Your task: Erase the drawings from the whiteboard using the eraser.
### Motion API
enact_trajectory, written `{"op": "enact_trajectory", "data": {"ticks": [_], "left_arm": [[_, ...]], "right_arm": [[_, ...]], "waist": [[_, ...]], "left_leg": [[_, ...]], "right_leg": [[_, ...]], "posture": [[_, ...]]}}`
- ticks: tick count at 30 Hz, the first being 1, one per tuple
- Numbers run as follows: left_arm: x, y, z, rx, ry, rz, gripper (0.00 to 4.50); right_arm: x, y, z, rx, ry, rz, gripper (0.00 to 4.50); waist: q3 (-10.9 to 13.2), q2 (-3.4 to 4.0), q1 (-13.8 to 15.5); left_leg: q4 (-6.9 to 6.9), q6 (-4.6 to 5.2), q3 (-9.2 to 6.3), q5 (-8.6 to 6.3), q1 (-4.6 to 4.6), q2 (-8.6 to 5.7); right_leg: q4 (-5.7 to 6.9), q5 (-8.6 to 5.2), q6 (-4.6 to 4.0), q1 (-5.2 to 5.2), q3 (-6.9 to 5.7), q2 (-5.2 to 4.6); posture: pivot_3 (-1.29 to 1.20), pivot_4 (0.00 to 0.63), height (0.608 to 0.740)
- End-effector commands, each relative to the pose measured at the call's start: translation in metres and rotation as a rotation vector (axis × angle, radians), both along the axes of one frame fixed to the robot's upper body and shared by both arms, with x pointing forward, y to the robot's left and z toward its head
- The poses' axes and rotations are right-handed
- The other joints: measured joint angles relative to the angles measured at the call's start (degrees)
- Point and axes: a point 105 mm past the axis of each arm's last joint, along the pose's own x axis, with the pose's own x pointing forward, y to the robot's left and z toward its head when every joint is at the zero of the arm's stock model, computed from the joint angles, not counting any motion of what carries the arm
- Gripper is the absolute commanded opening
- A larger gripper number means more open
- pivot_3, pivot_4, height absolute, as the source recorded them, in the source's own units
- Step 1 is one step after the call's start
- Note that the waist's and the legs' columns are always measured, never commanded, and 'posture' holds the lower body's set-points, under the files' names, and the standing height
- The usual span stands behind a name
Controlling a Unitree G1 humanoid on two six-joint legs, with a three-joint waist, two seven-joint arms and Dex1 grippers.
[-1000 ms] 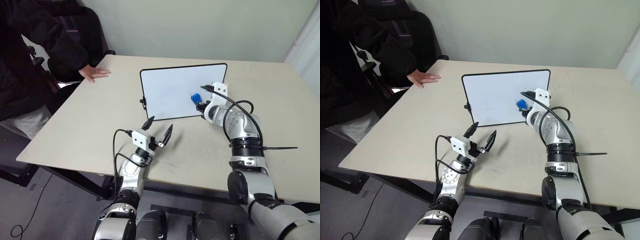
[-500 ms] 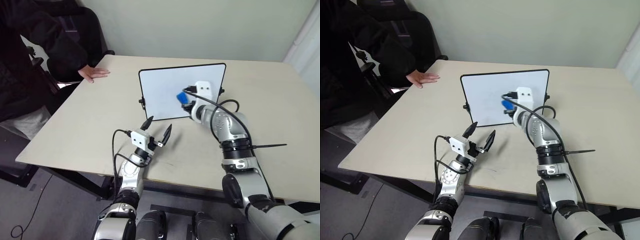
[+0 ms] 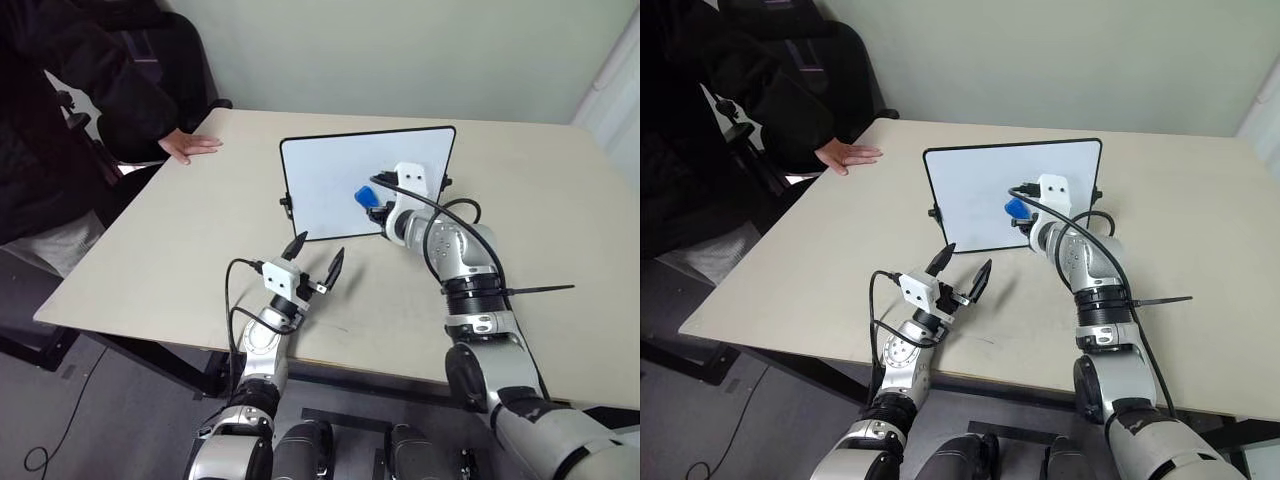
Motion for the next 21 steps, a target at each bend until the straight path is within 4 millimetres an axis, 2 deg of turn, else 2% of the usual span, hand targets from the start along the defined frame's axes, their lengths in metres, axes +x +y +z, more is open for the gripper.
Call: {"op": "enact_trajectory", "data": {"ticks": [1, 4, 9, 14, 21], "left_arm": [[-0.005, -0.005, -0.02, -0.005, 0.077, -0.01, 4.5], [-0.005, -0.005, -0.02, -0.004, 0.075, -0.014, 4.5], [-0.004, -0.006, -0.022, -0.003, 0.082, -0.018, 4.5], [-0.003, -0.006, -0.023, -0.002, 0.087, -0.022, 4.5], [-0.003, -0.005, -0.024, -0.003, 0.088, -0.016, 4.5]], "right_arm": [[0.009, -0.029, 0.018, -0.033, -0.068, -0.12, 0.57], [0.01, -0.043, 0.018, -0.048, -0.072, -0.172, 0.57], [0.011, -0.051, 0.017, -0.047, -0.068, -0.205, 0.57], [0.009, -0.057, 0.002, -0.142, -0.051, -0.226, 0.57], [0.012, -0.07, -0.005, -0.15, -0.02, -0.298, 0.57]], "waist": [[0.01, -0.02, -0.06], [0.03, -0.06, -0.17], [0.04, -0.06, -0.28], [0.04, -0.06, -0.24], [0.03, -0.05, -0.22]], "left_leg": [[0.01, 0.0, 0.0, 0.0, 0.0, -0.01], [0.01, 0.01, 0.01, 0.01, 0.0, -0.03], [0.01, 0.02, 0.0, 0.01, 0.01, -0.03], [0.01, 0.04, 0.0, 0.03, 0.01, -0.04], [0.01, 0.05, -0.01, 0.03, 0.04, -0.05]], "right_leg": [[0.0, 0.0, 0.0, 0.0, 0.0, -0.01], [-0.02, 0.0, 0.0, 0.0, 0.02, -0.03], [-0.01, 0.02, 0.01, 0.0, 0.02, -0.03], [-0.01, 0.02, 0.01, 0.02, 0.02, -0.03], [0.03, 0.07, 0.04, 0.04, 0.02, -0.05]], "posture": [[0.0, 0.15, 0.74], [0.0, 0.15, 0.74], [0.0, 0.15, 0.74], [0.0, 0.15, 0.74], [0.0, 0.15, 0.74]]}}
